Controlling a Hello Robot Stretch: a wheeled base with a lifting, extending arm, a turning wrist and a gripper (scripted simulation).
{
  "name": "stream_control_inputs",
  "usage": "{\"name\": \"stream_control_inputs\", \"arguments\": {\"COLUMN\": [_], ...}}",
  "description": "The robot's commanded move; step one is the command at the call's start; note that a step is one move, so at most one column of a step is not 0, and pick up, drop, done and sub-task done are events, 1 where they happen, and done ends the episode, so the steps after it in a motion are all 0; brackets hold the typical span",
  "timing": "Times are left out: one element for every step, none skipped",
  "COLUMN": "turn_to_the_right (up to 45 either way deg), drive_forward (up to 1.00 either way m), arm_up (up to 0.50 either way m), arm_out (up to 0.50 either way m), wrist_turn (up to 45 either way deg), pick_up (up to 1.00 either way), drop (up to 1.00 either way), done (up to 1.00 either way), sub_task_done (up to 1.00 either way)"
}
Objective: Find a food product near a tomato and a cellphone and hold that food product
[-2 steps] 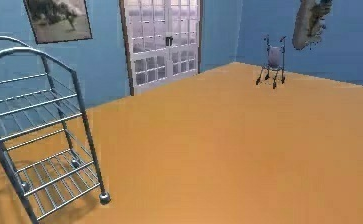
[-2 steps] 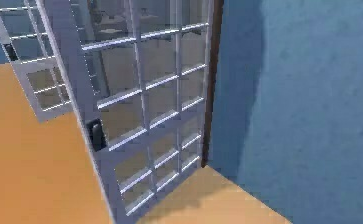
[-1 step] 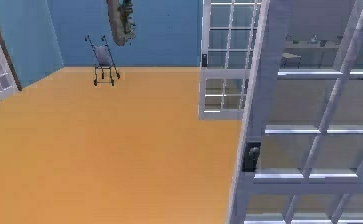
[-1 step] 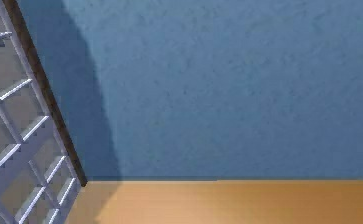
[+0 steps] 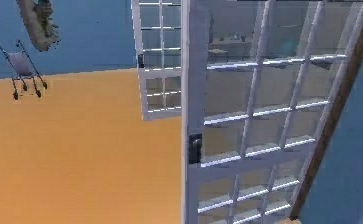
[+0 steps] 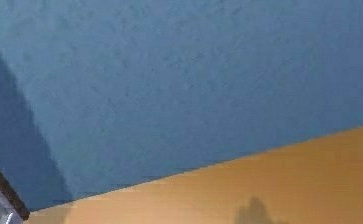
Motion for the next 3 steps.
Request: {"name": "stream_control_inputs", "arguments": {"turn_to_the_right": [0.0,-36.0,0.0], "drive_forward": [0.05,0.0,1.0], "arm_up": [0.0,0.0,0.0], "arm_out": [0.0,0.0,0.0], "wrist_turn": [0.0,0.0,0.0], "pick_up": [0.0,0.0,0.0], "drop": [0.0,0.0,0.0], "done": [0.0,0.0,0.0], "sub_task_done": [0.0,0.0,0.0]}}
